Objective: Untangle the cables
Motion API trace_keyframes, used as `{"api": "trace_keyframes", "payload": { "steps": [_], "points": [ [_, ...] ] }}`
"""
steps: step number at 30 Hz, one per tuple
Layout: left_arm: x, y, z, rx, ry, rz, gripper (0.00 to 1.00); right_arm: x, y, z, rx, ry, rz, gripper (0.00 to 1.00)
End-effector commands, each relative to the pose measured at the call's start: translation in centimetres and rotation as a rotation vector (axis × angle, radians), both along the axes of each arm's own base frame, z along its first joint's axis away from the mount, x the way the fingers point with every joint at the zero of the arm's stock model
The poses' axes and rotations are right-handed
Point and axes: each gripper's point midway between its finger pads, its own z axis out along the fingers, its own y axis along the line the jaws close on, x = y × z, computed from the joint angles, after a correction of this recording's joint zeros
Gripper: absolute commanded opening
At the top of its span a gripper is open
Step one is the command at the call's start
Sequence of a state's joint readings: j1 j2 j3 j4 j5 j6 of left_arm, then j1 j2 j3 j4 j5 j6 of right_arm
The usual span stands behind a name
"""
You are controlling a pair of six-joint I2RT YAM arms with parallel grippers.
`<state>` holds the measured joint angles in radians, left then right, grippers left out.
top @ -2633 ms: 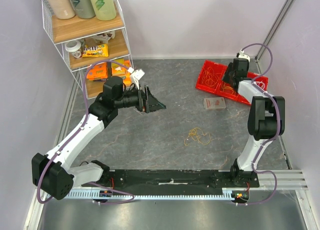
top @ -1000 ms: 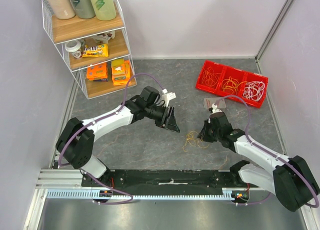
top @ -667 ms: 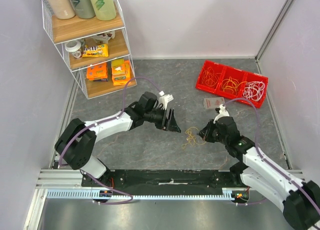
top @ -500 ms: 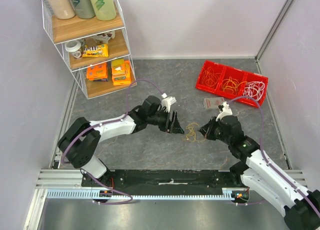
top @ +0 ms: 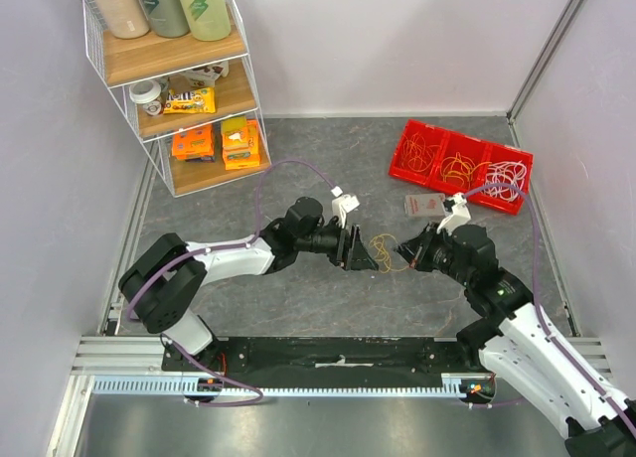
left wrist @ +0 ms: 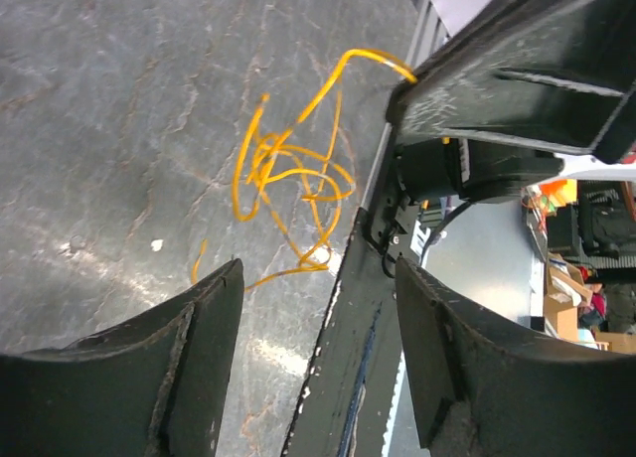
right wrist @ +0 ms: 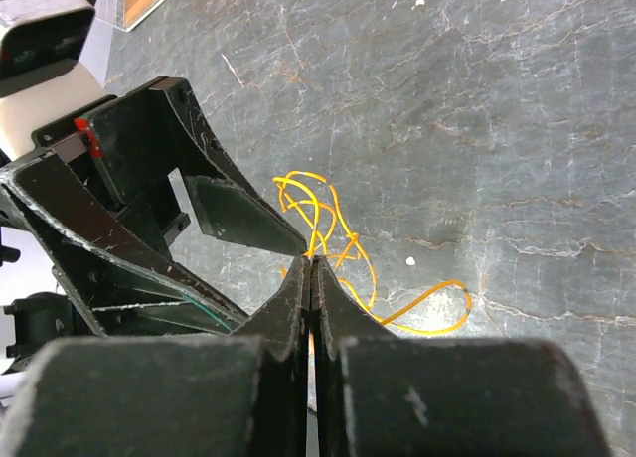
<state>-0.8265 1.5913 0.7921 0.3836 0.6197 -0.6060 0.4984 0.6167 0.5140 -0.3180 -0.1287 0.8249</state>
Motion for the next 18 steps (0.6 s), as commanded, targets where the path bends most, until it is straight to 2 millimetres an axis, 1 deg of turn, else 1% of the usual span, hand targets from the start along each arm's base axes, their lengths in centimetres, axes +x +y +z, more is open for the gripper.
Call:
{"api": "trace_keyframes", "payload": {
  "steps": [1,5,8,9,12,15,16,18],
  "points": [
    [-1.4,-1.3,3.0,-0.107,-0.033,-0.089,0.67,-0.4,0.6,2.0,0.053,-0.014,0.023,0.0],
    [-3.4,-1.9,2.2,-0.129,0.024,-0.146,0.67,-0.5,0.6,3.4,0.082,-0.039,0.019,0.0],
    [-4.7,-2.4,2.0,-0.145,0.033,-0.173,0.67,-0.6,0.8,4.7,0.104,-0.057,0.028,0.0],
    [-5.0,-2.5,1.9,-0.144,0.034,-0.176,0.64,-0.7,0.9,4.9,0.108,-0.058,0.032,0.0],
    [-5.2,-2.5,2.1,-0.144,0.028,-0.174,0.45,-1.0,0.8,6.0,0.119,-0.074,0.035,0.0],
    [-5.4,-1.9,1.9,-0.129,0.029,-0.162,0.35,-0.9,0.0,6.9,0.106,-0.102,0.002,0.0],
    [-5.7,-1.6,1.7,-0.123,0.034,-0.161,0.27,-1.0,-0.3,7.1,0.097,-0.106,-0.011,0.0],
    [-6.0,-0.9,2.0,-0.125,0.028,-0.148,0.02,-1.1,-0.6,7.7,0.096,-0.118,-0.021,0.0]
  ]
}}
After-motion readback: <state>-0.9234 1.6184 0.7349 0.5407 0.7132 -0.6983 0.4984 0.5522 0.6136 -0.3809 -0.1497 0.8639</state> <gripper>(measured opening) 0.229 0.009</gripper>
